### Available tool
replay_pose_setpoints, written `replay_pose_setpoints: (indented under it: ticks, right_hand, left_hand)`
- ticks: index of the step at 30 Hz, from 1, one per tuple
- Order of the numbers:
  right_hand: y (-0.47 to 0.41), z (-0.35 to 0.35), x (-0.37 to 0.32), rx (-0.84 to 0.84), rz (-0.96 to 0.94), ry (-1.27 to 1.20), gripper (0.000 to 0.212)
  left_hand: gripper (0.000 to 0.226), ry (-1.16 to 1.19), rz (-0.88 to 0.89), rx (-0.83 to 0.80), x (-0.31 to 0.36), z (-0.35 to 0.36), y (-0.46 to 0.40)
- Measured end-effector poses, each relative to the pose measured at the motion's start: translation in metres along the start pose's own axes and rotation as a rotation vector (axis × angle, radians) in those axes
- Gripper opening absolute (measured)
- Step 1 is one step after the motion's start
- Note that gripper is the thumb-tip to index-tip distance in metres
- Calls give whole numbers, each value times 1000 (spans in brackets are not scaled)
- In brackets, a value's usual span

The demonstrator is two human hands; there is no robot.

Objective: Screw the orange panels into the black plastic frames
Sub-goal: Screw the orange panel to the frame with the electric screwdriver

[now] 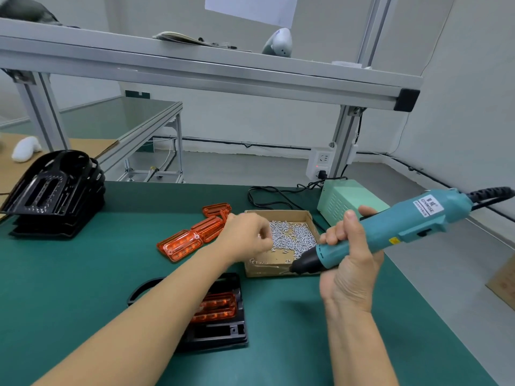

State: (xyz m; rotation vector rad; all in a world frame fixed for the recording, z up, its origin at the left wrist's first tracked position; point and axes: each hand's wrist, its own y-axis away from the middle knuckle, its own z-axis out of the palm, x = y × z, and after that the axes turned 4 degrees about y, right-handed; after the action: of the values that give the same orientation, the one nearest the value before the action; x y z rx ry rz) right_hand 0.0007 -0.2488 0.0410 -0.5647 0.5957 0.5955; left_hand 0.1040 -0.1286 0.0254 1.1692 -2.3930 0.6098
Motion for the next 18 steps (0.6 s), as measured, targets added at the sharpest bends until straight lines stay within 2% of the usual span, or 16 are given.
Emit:
replay_pose_setpoints:
  ticks: [3, 8, 9, 11, 14, 18]
  right_hand:
    - [0, 1, -5, -14, 24, -69, 11]
    - [6, 12, -9, -58, 60, -121, 13]
    - [8, 17, -10, -71, 82, -146, 14]
    - [12, 28, -12, -101, 131, -213, 12]
    - [17, 41, -14, -159, 168, -301, 10]
    - [23, 50, -11, -215, 171, -315, 10]
  left_hand:
    - [13, 504, -41, 101, 3, -19, 35]
    - [10, 944, -131, 182, -6, -19, 105]
    - [8, 1011, -163, 201, -7, -18, 112]
    - [17, 1109, -215, 239, -8, -17, 121]
    - [23, 1237, -222, 288, -10, -18, 124]
    - [23, 1274, -195, 298, -7, -19, 125]
